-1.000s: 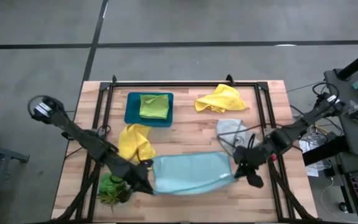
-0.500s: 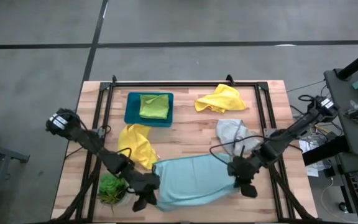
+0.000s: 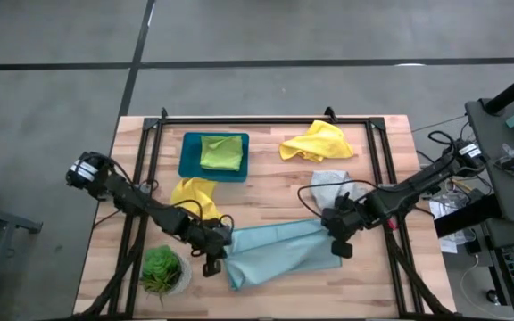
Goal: Fold microfiber towels
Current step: Fold the blue microfiber towel
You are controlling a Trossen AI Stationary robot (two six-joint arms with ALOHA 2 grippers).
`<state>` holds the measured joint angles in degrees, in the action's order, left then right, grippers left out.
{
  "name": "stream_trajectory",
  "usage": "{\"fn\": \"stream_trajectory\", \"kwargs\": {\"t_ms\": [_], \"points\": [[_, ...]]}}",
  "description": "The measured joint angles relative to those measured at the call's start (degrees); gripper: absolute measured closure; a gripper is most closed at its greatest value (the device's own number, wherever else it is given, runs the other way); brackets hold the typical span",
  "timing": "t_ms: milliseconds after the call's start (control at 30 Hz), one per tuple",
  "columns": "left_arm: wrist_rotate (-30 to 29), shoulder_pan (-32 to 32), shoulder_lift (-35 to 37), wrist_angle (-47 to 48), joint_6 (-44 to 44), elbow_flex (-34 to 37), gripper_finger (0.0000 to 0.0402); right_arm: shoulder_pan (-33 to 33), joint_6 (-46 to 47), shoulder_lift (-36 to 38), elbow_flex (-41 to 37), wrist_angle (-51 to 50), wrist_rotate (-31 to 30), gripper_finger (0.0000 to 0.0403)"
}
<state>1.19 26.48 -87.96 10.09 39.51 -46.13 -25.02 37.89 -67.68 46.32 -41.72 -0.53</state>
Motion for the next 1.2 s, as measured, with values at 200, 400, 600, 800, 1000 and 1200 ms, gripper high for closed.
{"fn": "stream_trajectory", "kwargs": {"t_ms": [200, 400, 600, 800, 1000, 1200], "points": [[-0.4, -3.3, 3.9, 6.3, -2.8, 0.1, 0.0402, 1.2, -1.0, 0.0, -0.2, 0.0, -2.6, 0.0394], [-1.8, -4.9, 5.4, 13.3, -4.4, 0.9, 0.0402, 1.4, -1.5, 0.0, -0.2, 0.1, -4.3, 0.0394], [-6.3, -5.7, 5.4, 10.9, -7.7, 1.0, 0.0402, 1.4, -1.5, 0.0, -0.5, 0.0, -5.7, 0.0394], [-7.5, -6.1, 5.4, 10.6, -9.0, 1.3, 0.0402, 1.4, -1.6, 0.0, -0.5, 0.0, -6.6, 0.0394], [-7.8, -6.2, 6.0, 11.0, -10.0, 0.6, 0.0402, 1.4, -2.7, 0.2, 0.0, -1.4, -5.7, 0.0394], [2.2, -5.0, 11.9, 10.6, -11.3, -2.3, 0.0402, 1.2, -3.8, 3.6, 2.1, -1.5, 3.1, 0.0394]]}}
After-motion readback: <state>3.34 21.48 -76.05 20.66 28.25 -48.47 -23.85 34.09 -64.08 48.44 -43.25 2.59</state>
